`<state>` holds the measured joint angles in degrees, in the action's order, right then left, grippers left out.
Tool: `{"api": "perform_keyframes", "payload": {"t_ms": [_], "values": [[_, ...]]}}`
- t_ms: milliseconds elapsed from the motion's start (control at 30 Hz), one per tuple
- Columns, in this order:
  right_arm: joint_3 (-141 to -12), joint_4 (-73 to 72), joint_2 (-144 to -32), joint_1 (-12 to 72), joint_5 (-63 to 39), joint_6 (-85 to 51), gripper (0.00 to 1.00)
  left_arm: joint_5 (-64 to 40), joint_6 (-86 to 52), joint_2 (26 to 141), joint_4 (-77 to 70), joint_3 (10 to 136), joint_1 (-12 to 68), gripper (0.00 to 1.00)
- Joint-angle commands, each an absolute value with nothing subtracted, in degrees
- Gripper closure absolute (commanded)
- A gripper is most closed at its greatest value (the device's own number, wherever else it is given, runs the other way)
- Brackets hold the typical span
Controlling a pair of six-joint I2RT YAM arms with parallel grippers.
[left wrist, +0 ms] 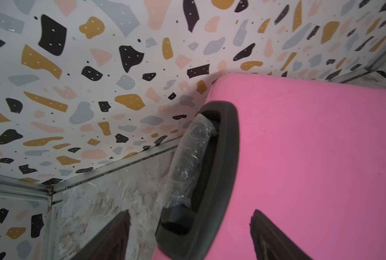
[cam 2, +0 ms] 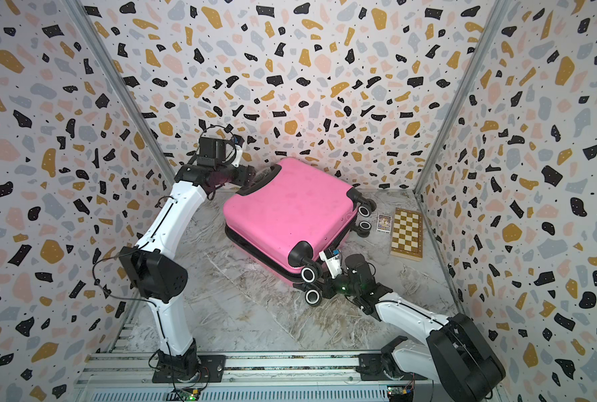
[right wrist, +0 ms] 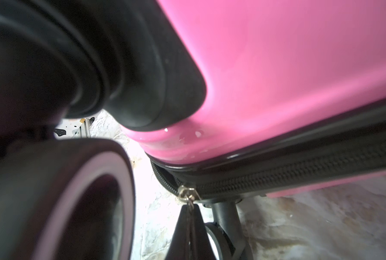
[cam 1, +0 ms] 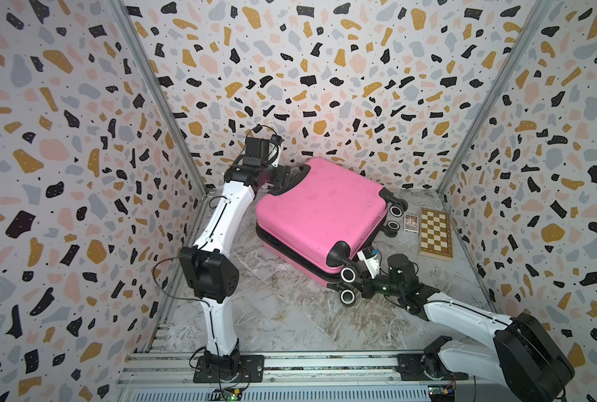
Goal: Close the suitcase zippers
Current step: Zip the zipper on the suitcase.
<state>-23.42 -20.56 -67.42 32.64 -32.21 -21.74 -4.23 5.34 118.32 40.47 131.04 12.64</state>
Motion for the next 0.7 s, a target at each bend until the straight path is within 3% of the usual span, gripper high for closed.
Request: {"api": "perform_keyframes", "payload": {"t_ms": [0, 133, 400, 467, 600, 667], "values": [[-24.68, -15.47, -68.28, 33.63, -31.1, -20.99, 1.0, -8.46, 4.94, 126.87, 48.15, 144.08, 11.04, 0.24], [-26.24, -14.79, -69.5, 34.57, -30.27, -21.28, 1.0, -11.72, 6.22, 134.32, 48.67, 150.69, 10.07, 0.28], [-27.59, -13.89, -71.42, 34.96, -29.27, -20.93, 1.0, -18.81, 10.11, 135.85, 49.01, 143.08, 9.99, 0.26], [-27.94, -13.63, -71.68, 34.98, -29.14, -20.71, 1.0, -18.5, 11.22, 137.51, 51.54, 143.31, 9.92, 0.3], [-28.76, -11.53, -71.29, 34.94, -27.31, -19.2, 1.0, -17.67, 13.36, 140.02, 57.57, 143.93, 9.51, 0.47], [-29.17, -10.37, -70.88, 34.9, -26.17, -18.32, 1.0, -16.44, 13.84, 140.3, 59.46, 142.81, 8.98, 0.48]]}}
